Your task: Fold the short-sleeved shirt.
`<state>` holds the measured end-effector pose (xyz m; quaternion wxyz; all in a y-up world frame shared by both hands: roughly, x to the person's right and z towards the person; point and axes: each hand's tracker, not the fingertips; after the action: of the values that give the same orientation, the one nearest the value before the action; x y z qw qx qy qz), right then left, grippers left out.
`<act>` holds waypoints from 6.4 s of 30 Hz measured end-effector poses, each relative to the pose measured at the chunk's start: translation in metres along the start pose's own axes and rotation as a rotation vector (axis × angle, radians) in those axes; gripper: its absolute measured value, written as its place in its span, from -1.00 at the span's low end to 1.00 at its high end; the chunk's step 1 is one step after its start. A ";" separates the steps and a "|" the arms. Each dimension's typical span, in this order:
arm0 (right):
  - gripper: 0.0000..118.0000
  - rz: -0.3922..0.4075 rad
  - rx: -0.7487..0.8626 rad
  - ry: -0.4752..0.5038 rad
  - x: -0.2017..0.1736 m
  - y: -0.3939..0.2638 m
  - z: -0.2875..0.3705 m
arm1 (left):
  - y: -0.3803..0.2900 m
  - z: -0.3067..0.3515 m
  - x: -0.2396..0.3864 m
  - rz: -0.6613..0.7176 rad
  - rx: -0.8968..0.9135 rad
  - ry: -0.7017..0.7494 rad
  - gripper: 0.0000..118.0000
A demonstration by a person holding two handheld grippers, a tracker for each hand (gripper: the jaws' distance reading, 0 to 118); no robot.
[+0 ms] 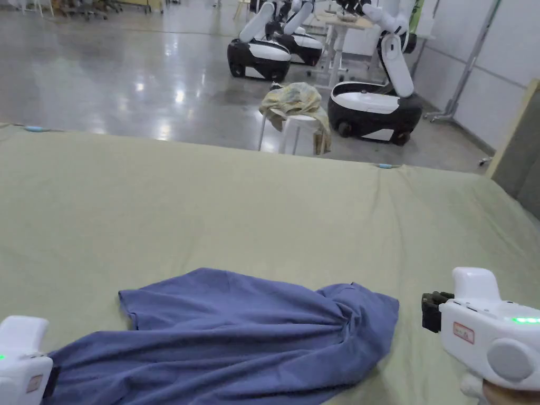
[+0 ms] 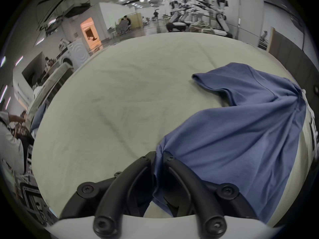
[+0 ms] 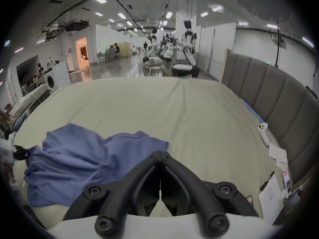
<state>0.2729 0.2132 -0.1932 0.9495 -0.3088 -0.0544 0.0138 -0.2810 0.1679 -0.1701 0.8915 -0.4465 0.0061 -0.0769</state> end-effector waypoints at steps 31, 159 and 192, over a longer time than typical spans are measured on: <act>-0.90 -0.002 0.147 0.090 0.059 0.155 0.080 | 0.122 0.106 -0.072 0.117 0.322 -0.022 -0.89; 0.42 0.093 -0.303 0.185 -0.064 0.017 -0.195 | -0.064 0.025 -0.038 0.118 0.129 -0.137 -0.88; -0.96 -0.009 0.550 0.094 0.026 0.326 0.198 | 0.282 0.206 0.011 0.116 0.629 -0.084 -0.89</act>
<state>0.2786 0.5945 -0.2234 0.9991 -0.0397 -0.0060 0.0094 -0.2168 0.4966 -0.2699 0.9881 -0.1507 -0.0293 -0.0056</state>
